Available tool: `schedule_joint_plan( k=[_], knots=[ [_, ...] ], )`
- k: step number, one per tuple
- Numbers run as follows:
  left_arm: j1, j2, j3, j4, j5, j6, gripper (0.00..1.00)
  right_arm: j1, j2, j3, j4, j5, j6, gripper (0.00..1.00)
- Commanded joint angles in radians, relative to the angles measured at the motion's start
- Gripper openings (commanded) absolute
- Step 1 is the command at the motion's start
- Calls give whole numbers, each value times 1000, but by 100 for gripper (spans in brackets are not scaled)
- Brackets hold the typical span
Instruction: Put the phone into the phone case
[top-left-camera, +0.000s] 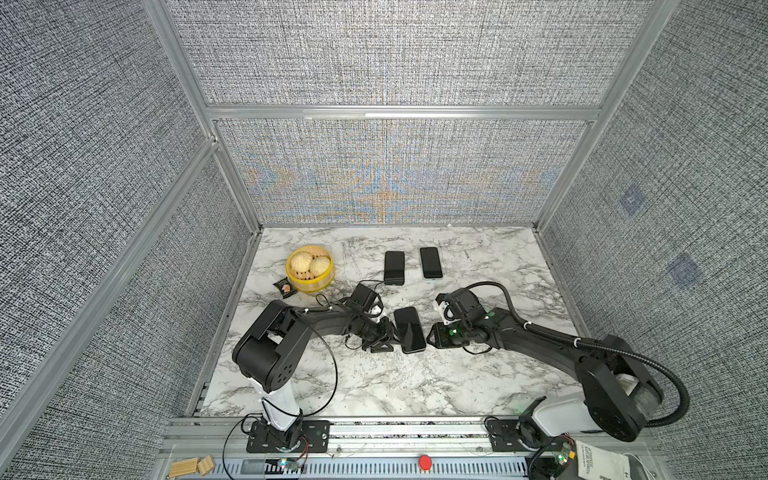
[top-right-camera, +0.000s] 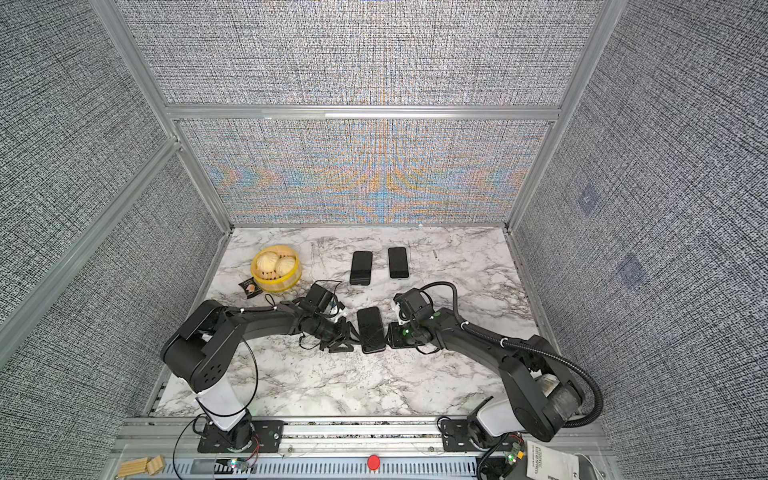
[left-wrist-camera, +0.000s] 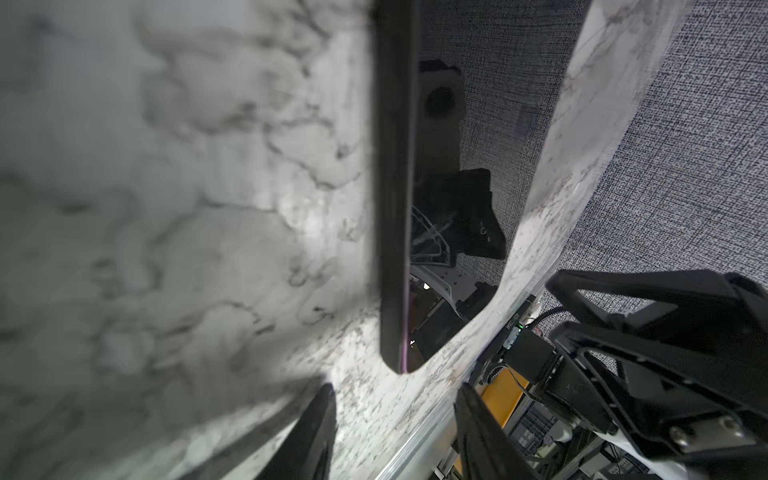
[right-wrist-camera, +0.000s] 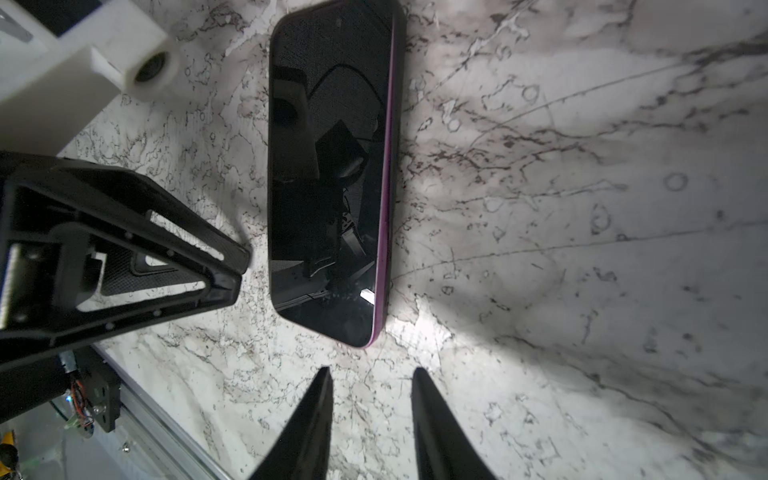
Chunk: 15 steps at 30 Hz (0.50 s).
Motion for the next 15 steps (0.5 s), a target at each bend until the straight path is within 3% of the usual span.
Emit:
schedule_joint_plan(
  k=[1,15],
  knots=[
    [-16,9,35,-31,17,6,48,5,1,-5,43,-15,25,36],
    [-23,60,58,-73,-4,17,41,6,66,-7,72,-44,12,30]
  ],
)
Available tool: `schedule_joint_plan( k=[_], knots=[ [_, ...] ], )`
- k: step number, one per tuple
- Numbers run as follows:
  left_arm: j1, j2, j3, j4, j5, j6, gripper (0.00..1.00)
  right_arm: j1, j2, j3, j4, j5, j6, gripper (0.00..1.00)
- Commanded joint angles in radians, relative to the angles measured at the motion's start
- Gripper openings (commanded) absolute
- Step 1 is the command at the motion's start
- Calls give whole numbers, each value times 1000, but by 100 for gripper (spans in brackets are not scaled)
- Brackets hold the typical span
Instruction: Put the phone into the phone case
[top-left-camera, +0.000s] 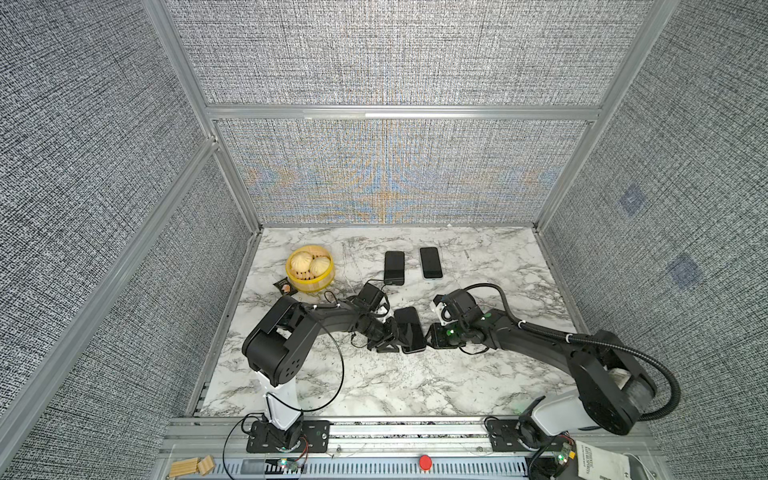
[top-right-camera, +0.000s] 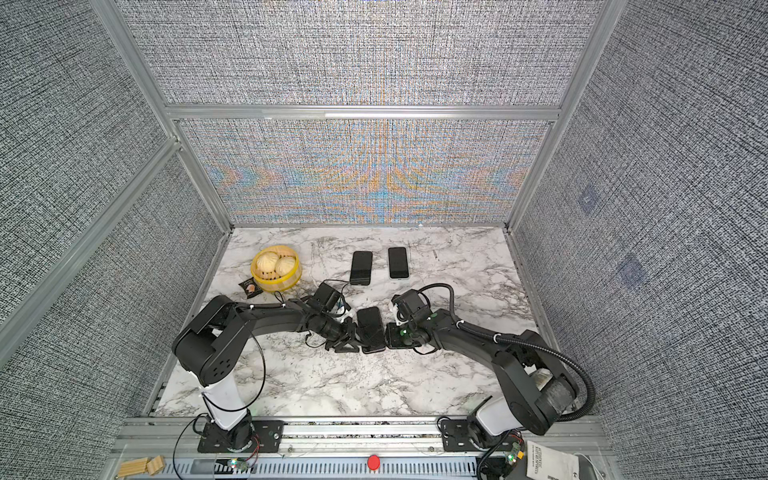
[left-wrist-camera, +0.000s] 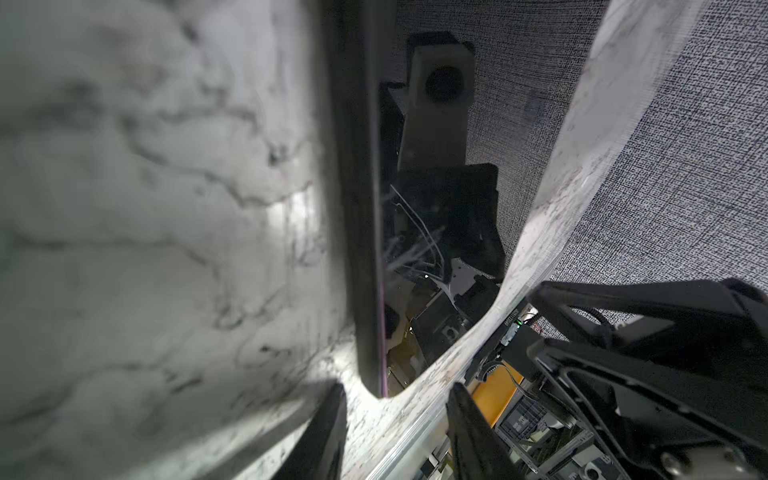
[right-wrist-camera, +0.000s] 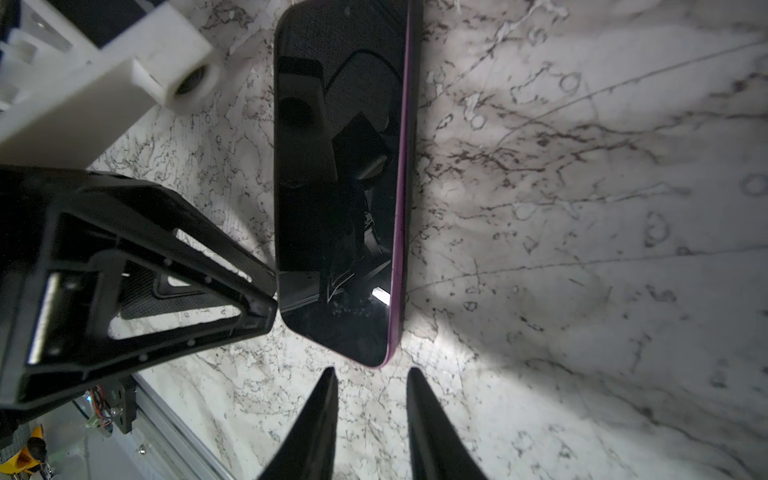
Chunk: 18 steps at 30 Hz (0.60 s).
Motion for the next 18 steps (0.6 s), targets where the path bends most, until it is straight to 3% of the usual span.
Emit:
schedule_joint_plan(
  k=[1,18],
  knots=[
    [0,6,21,-49,-3,35,39,2,21,-2,26,-15,-10,29],
    [-5,52,38,-38,9,48,34,9,97,10,57,-51,-15,13]
  ],
)
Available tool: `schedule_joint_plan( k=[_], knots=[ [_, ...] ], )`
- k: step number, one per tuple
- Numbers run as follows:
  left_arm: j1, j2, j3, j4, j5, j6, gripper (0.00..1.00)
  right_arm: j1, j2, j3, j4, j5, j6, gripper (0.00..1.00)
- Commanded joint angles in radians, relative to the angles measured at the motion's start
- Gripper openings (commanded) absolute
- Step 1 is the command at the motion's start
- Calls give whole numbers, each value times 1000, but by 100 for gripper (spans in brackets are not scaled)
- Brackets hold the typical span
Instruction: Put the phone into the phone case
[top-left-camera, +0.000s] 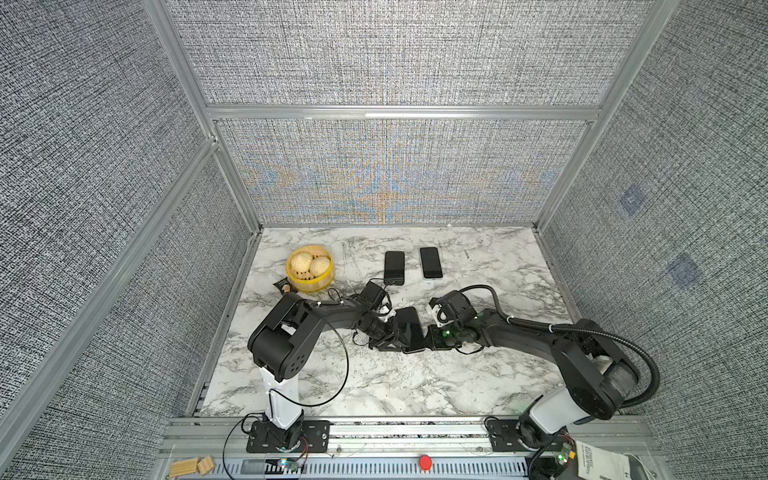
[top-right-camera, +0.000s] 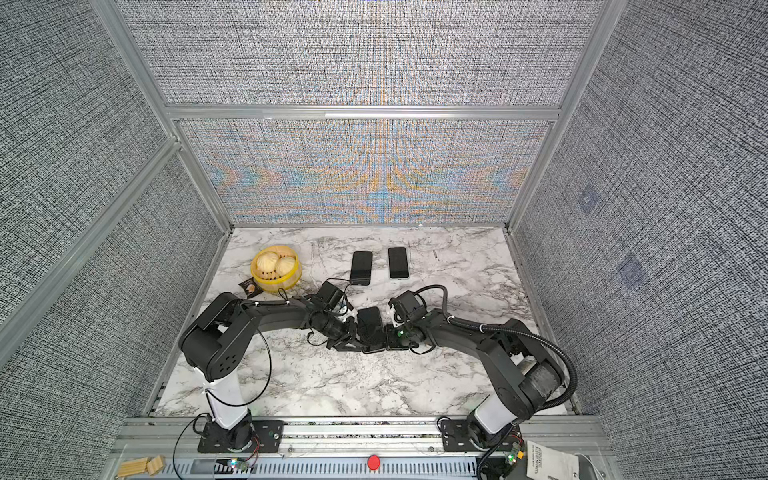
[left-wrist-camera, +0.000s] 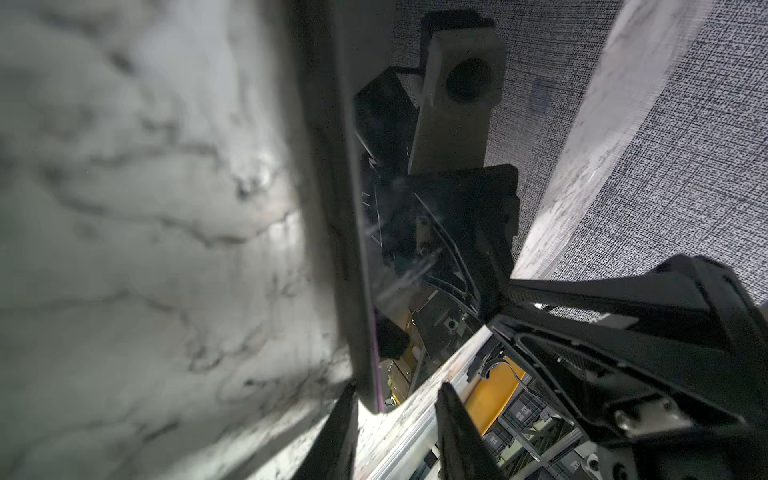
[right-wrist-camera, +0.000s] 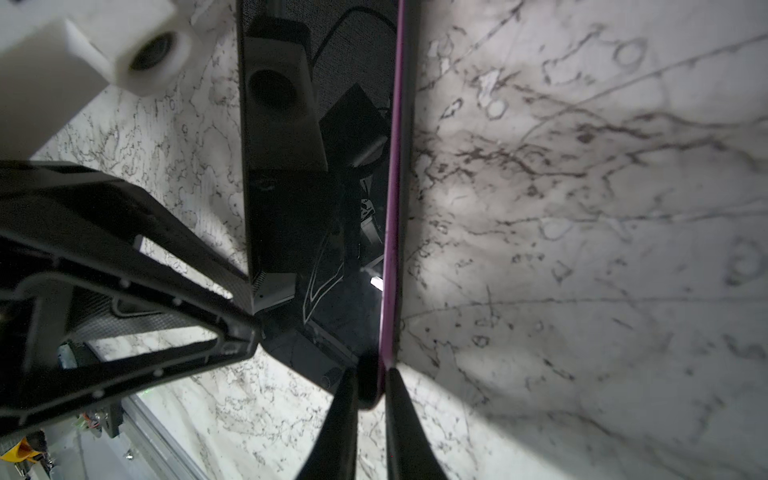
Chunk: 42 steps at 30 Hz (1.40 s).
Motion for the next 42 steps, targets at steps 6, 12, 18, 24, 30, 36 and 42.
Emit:
schedule_joint_plan(
  k=[6,12,18,24,30,36,42],
  knots=[
    [-2,24,4,-1,0,17,29,15,22,6,14,-35,0,9],
    [-2,32,5,11,4,15,28,18,36,-9,27,-52,14,8],
    [-2,37,-5,32,9,7,27,22,36,-27,37,-60,27,8],
    [-2,12,-22,23,-2,9,27,22,-6,14,-47,-11,-4,8],
    [-2,6,-32,-18,-16,11,29,21,-51,40,-121,57,-33,15],
    [-6,-7,-20,-63,-27,29,40,22,-35,29,-101,46,-24,20],
    [-11,-3,-4,-99,-40,46,42,22,-21,20,-79,33,-20,21]
  ],
)
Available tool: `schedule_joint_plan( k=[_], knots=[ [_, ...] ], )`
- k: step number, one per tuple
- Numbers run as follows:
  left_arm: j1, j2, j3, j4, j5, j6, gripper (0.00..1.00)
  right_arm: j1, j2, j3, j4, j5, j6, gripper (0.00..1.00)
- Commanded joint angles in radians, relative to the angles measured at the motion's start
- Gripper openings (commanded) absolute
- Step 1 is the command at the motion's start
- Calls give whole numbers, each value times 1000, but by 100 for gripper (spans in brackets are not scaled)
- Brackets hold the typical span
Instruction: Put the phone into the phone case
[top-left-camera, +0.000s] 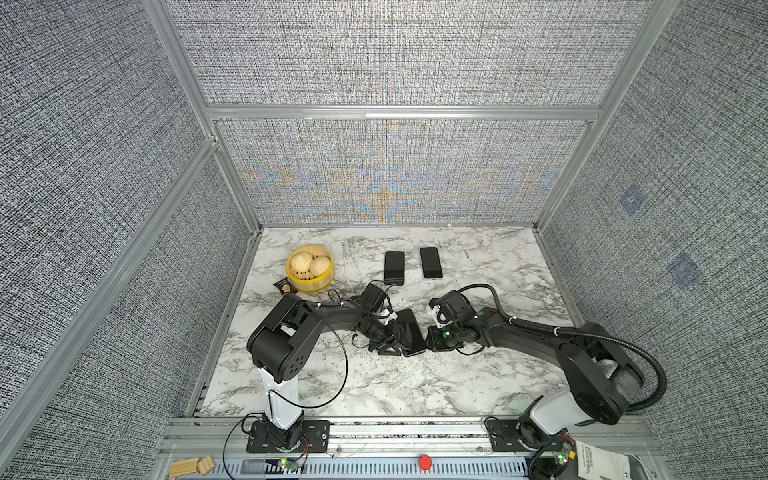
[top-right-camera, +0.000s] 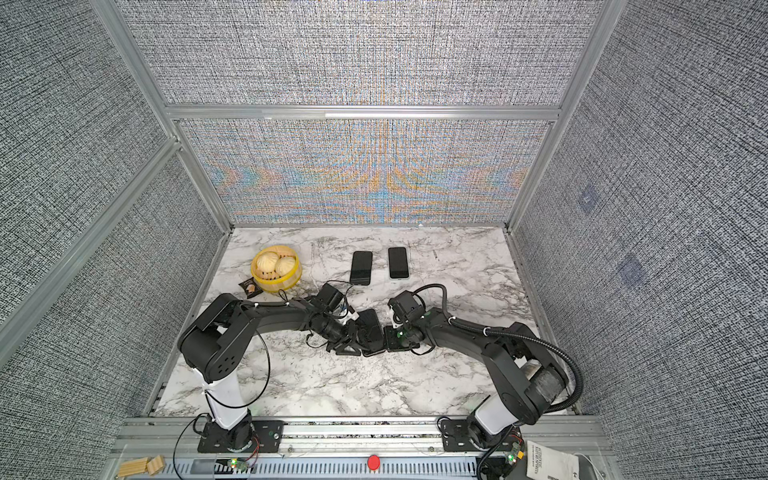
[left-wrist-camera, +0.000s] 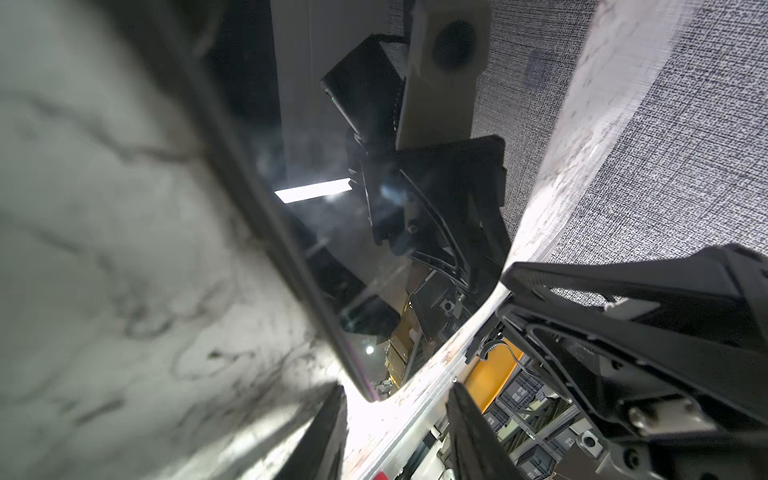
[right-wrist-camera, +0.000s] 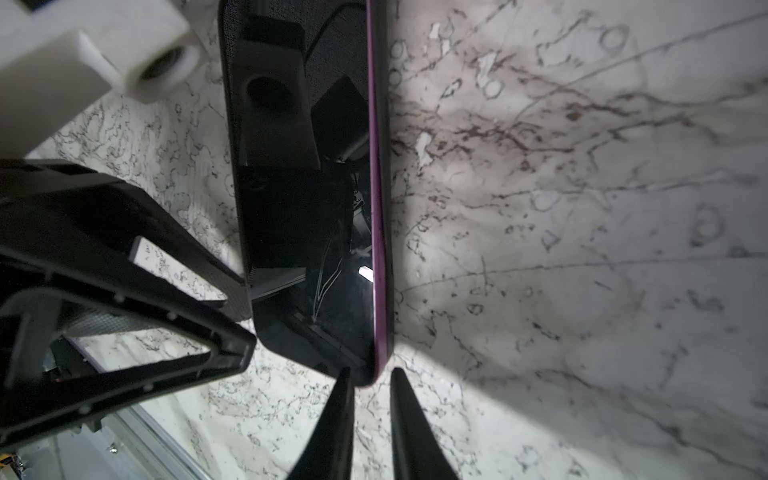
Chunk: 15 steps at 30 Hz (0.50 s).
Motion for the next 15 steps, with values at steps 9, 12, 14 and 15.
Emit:
schedule_joint_plan(
  k=[9,12,14,15],
  knots=[
    [-11,22,12,-69,-74,25,38,1,35,-10,53,-52,6,14],
    [-11,37,18,-61,-70,25,36,1,38,-14,57,-59,6,12],
    [-11,46,21,-58,-68,25,35,0,38,-20,62,-66,8,11],
    [-10,50,23,-57,-68,26,34,0,38,-25,65,-67,9,10]
  ],
)
